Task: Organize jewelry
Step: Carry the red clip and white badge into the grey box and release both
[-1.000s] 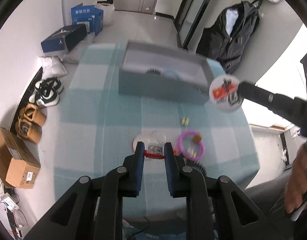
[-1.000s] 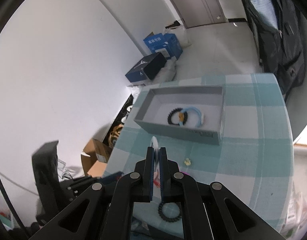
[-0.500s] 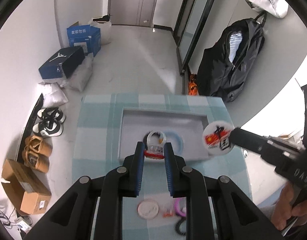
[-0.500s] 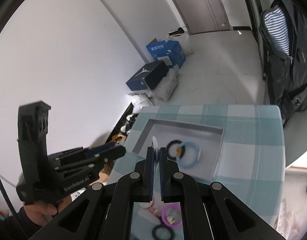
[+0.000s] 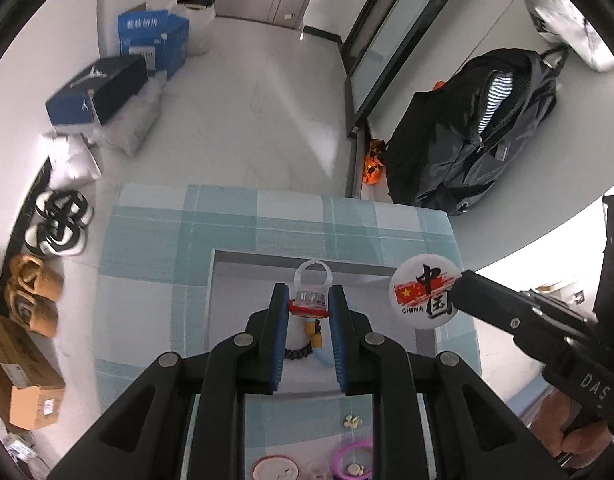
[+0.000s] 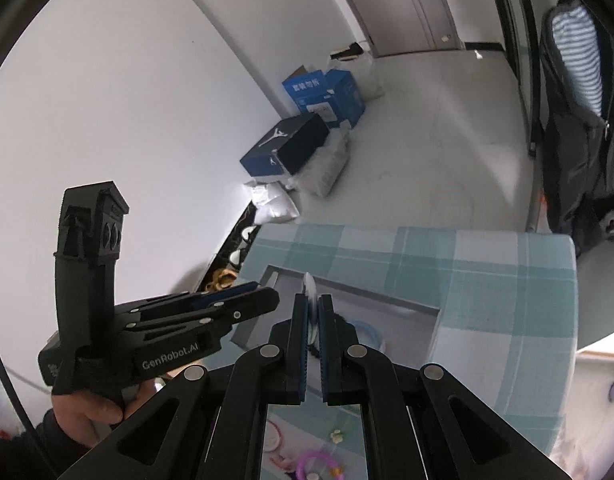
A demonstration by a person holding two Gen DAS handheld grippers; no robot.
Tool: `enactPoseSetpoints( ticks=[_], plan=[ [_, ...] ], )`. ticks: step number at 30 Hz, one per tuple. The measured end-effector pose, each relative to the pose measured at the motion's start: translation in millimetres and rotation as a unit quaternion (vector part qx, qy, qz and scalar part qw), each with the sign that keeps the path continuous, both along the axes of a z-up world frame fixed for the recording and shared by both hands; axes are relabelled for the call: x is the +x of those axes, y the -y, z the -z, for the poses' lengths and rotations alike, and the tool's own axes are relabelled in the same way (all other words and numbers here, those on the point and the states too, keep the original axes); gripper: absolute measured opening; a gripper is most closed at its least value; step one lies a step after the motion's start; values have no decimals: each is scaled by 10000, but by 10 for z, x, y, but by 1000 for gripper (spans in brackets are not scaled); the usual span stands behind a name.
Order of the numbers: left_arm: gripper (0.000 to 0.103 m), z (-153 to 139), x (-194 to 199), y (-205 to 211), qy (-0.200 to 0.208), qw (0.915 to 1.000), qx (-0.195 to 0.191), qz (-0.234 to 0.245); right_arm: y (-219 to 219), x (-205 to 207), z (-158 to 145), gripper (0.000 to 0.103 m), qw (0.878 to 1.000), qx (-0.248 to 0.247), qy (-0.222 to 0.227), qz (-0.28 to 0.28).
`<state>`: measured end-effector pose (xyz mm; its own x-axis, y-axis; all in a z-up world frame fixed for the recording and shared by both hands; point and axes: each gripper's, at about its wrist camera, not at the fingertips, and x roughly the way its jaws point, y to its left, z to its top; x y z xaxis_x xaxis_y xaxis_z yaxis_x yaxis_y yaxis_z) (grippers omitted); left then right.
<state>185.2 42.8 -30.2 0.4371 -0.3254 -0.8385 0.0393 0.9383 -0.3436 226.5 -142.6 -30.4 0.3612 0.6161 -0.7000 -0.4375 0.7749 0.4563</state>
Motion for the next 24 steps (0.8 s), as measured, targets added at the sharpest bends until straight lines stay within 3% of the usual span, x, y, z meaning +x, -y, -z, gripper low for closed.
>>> enactPoseSetpoints(
  ticks=[15, 18, 22, 24],
  plan=[
    [15, 235, 254, 7, -483, 9968, -620, 168, -74, 160, 313, 4, 9989, -118, -453, -36],
    [15, 186, 253, -5, -333, 9956, -841, 226, -54, 162, 320, 4, 9988, -87, -491, 4],
    [19, 177, 278, -11, -374, 9948, -917, 221, -42, 155, 302, 6, 9988, -60, -480, 26],
    [32, 202, 278, -3, -500, 9945, -884, 267, -38, 149, 292, 8, 9990, -124, -431, 66]
  ],
)
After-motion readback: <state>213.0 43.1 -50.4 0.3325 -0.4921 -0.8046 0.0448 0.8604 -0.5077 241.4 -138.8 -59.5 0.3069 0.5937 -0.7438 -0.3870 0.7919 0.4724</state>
